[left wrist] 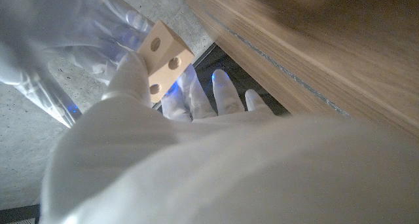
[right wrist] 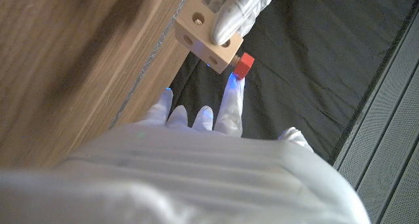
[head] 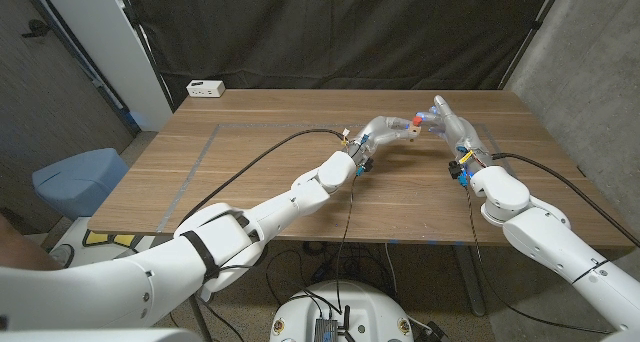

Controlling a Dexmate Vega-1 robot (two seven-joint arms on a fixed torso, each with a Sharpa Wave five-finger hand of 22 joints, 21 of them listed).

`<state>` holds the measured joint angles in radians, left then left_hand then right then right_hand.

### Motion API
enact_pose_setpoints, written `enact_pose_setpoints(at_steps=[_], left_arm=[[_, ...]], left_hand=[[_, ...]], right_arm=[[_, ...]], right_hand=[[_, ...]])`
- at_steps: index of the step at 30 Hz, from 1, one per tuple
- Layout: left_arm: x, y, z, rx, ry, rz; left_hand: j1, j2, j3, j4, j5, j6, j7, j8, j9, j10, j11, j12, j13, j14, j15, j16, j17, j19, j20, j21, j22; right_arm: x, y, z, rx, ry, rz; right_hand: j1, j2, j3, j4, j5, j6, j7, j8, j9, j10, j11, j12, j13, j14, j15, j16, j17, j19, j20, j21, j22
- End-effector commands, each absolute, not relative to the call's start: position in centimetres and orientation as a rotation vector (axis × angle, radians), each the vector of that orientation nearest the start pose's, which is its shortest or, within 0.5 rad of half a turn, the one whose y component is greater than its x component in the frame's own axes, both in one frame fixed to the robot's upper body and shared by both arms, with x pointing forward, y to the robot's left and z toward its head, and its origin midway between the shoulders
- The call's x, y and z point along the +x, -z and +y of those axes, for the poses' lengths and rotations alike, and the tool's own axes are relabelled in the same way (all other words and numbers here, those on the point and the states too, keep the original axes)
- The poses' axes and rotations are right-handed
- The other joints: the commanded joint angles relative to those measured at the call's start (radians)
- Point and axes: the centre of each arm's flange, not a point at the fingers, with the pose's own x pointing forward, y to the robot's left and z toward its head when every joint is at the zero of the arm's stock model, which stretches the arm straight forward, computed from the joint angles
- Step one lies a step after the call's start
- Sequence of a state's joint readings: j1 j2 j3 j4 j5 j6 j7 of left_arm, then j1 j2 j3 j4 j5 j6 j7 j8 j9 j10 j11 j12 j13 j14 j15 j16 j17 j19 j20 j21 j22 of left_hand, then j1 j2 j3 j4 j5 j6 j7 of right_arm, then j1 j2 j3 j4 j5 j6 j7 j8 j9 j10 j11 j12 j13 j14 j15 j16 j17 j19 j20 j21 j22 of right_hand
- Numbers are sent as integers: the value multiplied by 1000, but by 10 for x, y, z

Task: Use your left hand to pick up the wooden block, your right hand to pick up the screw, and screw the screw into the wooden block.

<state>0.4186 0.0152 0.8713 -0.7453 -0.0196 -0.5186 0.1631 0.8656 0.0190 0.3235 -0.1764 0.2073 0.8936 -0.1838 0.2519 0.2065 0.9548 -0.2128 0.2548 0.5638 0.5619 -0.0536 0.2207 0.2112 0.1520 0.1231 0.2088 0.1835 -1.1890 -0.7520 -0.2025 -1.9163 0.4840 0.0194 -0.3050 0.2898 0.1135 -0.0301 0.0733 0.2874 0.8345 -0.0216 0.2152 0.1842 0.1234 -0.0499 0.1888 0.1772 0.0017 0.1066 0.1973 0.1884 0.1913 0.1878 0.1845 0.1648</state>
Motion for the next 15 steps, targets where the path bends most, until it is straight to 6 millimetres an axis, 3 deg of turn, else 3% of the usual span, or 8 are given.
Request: enact_pose_setpoints(at_steps=[1, 15], left_arm=[[659, 1, -42, 518, 504, -816], [661, 2, -42, 515, 504, -811]], left_hand=[[41, 63, 33, 24, 7, 92, 24, 6, 2, 15, -4, 5, 16, 9, -90, -3, 5, 9, 1, 3, 4], [39, 63, 33, 24, 7, 92, 24, 6, 2, 17, -3, 6, 16, 10, -90, -3, 4, 9, 0, 3, 4]], right_arm=[[542, 17, -300, -198, -14, -590], [540, 20, -301, -174, 13, -590]], right_hand=[[2, 5, -4, -1, 3, 14, 0, 9, 3, 10, 0, 6, 2, 8, 1, 6, 3, 6, 3, 6, 5], [7, 7, -2, -3, 5, 52, 7, 15, 3, 35, 0, 10, 2, 27, -7, 11, 2, 21, 0, 9, 4]])
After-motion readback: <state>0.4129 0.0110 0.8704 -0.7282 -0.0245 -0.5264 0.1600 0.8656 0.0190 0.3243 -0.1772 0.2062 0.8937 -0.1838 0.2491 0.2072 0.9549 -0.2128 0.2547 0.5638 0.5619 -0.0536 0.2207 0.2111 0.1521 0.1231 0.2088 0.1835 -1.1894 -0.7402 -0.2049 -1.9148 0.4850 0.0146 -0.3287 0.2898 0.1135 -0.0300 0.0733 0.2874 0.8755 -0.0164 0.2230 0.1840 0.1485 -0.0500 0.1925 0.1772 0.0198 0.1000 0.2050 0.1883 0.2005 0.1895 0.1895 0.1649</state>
